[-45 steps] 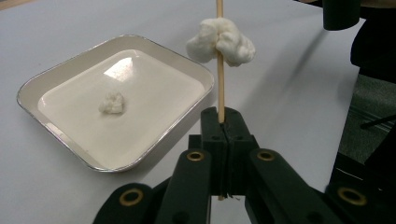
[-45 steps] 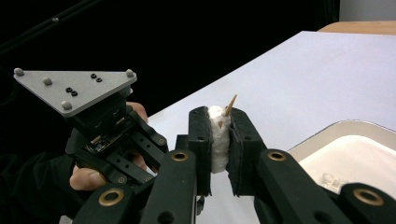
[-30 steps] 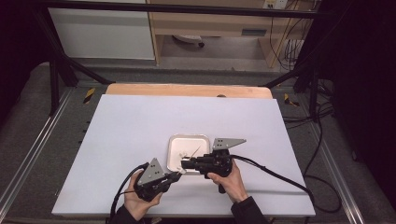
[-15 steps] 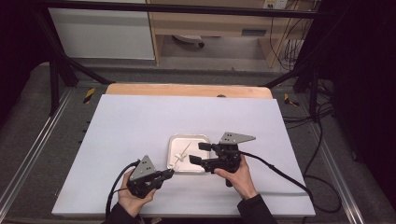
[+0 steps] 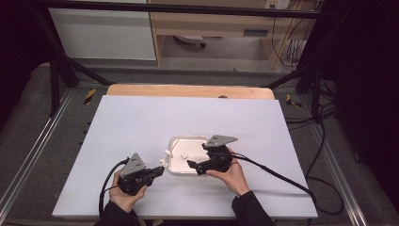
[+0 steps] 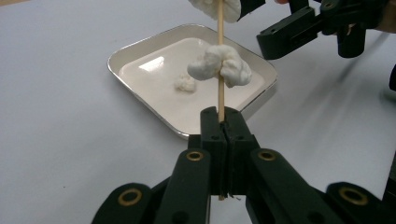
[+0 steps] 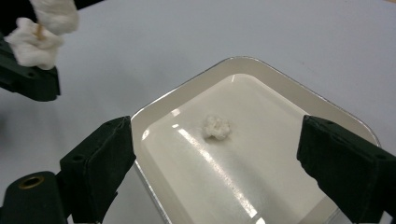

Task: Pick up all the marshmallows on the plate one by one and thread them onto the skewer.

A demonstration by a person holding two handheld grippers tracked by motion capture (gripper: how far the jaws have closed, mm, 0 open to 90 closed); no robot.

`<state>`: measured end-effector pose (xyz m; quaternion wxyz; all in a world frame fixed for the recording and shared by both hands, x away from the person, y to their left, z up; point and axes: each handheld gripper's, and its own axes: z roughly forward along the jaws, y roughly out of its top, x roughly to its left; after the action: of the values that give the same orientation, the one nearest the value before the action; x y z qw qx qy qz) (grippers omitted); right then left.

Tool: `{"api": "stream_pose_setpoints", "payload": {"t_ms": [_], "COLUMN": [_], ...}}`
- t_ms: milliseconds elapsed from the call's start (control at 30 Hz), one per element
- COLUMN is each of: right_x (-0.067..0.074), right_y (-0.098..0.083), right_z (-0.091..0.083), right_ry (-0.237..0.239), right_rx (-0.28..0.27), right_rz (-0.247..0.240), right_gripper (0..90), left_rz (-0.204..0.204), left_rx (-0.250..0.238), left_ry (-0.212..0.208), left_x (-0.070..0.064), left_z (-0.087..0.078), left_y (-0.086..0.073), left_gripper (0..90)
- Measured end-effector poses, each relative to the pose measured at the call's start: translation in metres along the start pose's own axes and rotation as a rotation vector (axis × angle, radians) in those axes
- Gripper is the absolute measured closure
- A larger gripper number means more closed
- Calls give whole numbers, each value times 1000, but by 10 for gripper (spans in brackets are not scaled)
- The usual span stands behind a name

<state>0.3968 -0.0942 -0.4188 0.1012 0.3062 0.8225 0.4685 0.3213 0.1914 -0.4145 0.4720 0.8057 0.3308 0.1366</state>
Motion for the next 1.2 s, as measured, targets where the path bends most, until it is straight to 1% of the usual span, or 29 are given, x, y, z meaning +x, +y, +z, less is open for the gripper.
{"api": "stream_pose_setpoints", "payload": {"t_ms": [233, 300, 400, 467, 567, 667, 767, 833, 933, 1033, 1200], "right_x": [0, 0, -1, -1, -1, 0, 0, 0, 1, 2, 1], "right_y": [14, 16, 15, 14, 11, 9, 7, 6, 6, 6, 6], "right_z": [31, 39, 49, 55, 63, 66, 66, 66, 66, 65, 65], "right_ry": [-41, -46, -37, -45, -51, -42, -51, -58, -48, -43, -43], "right_rx": [70, 88, 99, 123, 156, 168, 187, 185, 184, 187, 184], "right_rz": [-9, -6, 0, -15, -44, -58, -83, -91, -109, -127, -124], "right_gripper": [122, 152, 226, 289, 349, 417, 497, 555, 627, 678, 719], "left_rz": [-9, -11, -12, -13, -15, -18, -16, -16, -17, -18, -20], "left_rx": [-7, -9, -7, -4, -5, -6, -7, -6, -1, -3, 2], "left_ry": [9, 10, 12, 11, 10, 12, 13, 13, 13, 13, 14], "left_x": [2, 2, 3, 3, 3, 3, 3, 3, 3, 3, 3], "left_z": [-1, -1, -2, -1, 0, -1, -1, 0, 0, 0, 1], "left_y": [-1, -1, -1, -1, -1, -1, -1, -1, -2, -2, -2], "left_gripper": [884, 884, 884, 884, 884, 884, 884, 884, 885, 885, 885]}}
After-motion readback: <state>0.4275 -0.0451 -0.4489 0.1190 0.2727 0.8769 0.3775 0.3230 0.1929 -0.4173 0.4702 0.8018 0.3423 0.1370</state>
